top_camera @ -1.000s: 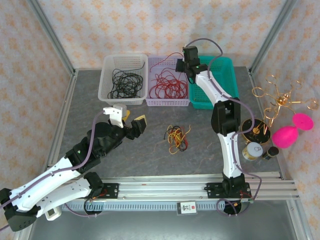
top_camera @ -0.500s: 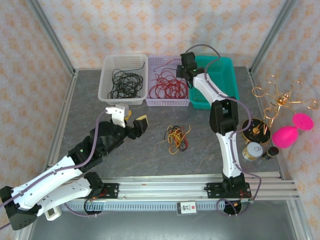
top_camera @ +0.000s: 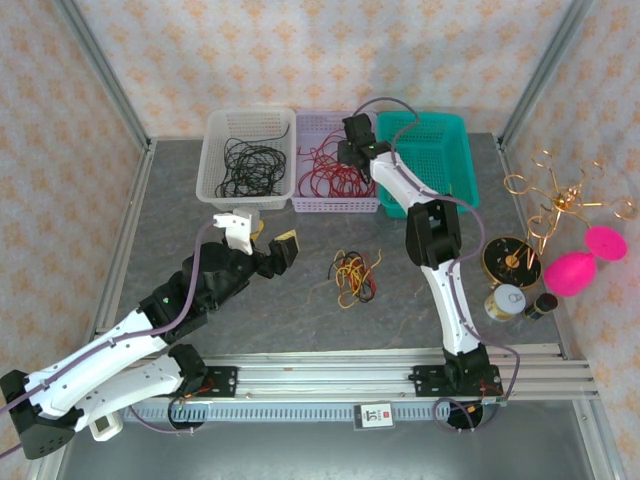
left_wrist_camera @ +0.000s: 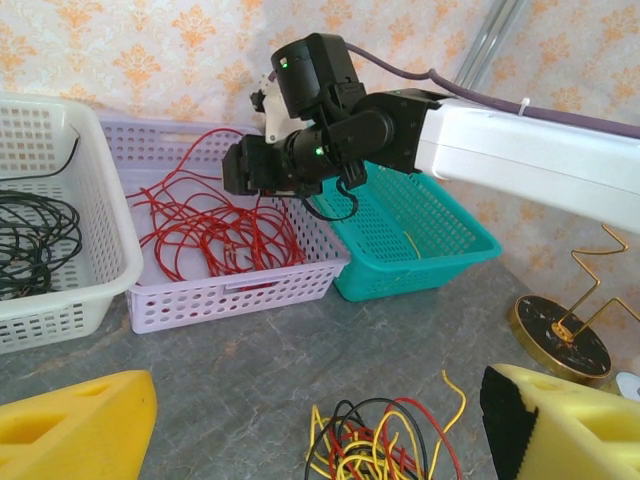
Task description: Untangle the cables
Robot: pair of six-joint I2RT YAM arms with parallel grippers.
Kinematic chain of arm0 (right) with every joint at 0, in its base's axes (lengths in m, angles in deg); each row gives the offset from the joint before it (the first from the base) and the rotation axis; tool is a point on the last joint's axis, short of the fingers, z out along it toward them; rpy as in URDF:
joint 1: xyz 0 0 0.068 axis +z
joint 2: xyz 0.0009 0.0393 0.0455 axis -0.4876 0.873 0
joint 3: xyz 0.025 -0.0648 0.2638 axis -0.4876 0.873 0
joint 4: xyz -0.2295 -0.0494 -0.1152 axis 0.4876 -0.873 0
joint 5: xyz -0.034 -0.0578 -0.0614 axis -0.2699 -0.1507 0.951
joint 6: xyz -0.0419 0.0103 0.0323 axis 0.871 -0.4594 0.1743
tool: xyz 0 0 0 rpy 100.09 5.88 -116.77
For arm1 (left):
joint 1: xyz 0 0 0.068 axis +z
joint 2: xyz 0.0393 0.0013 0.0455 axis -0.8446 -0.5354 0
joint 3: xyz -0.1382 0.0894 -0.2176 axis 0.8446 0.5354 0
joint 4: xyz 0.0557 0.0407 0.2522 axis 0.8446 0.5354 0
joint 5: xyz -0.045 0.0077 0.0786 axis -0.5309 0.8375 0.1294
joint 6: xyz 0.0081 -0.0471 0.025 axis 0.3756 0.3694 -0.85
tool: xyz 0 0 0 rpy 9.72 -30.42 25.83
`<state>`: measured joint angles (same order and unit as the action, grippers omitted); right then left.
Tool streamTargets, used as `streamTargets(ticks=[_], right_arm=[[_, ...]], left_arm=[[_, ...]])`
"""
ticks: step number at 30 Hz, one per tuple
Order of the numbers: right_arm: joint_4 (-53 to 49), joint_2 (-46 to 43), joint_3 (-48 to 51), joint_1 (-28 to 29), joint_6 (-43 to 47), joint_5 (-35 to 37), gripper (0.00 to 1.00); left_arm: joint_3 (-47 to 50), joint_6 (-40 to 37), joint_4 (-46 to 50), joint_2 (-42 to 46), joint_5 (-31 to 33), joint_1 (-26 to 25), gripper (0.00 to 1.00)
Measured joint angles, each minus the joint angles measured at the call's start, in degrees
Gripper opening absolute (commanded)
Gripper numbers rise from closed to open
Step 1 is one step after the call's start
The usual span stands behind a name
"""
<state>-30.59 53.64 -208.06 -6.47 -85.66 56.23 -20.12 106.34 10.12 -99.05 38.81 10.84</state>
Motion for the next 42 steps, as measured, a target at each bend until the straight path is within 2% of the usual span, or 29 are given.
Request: streamTargets(ticks=[8, 13, 18, 21, 27, 33, 38, 42], right_arm=[[-1.07, -5.46, 0.0, 0.0, 0.94, 0.63, 0.64], [-1.42, -10.27, -0.02, 0.0, 1.18, 0.55, 0.64], [-1.81, -16.02, 2.45, 0.0, 1.11, -0.24, 0.61], [-0.31, -23.69, 12.26, 0.13, 1.05, -0.81, 0.59], [4.04, -43.39, 40.59, 0.81, -0.5, -1.68, 0.58], [4.28, -60.48, 62.4, 1.14, -3.8, -3.37, 0.56], [1.51, -72.74, 72.94, 1.14, -7.87, -4.81, 0.56], [2.12, -78.49, 78.84, 1.14, -12.66, -11.04, 0.55]], left_arm=[[0.0, 0.0, -0.37, -0.48, -0.5, 0.0, 0.84], [0.0, 0.0, -0.42, -0.48, -0.96, 0.0, 0.84], [0.0, 0.0, -0.96, -1.33, -1.42, 0.0, 0.84], [0.02, 0.02, -1.44, -2.29, -1.66, 0.0, 0.84], [1.42, 0.48, -3.04, -3.74, -2.89, 0.0, 0.83], [3.96, 1.79, -5.44, -7.02, -5.05, 0.0, 0.76], [6.84, 3.13, -8.11, -9.6, -7.04, 0.02, 0.75], [7.26, 3.52, -9.92, -11.47, -7.93, 0.02, 0.73]])
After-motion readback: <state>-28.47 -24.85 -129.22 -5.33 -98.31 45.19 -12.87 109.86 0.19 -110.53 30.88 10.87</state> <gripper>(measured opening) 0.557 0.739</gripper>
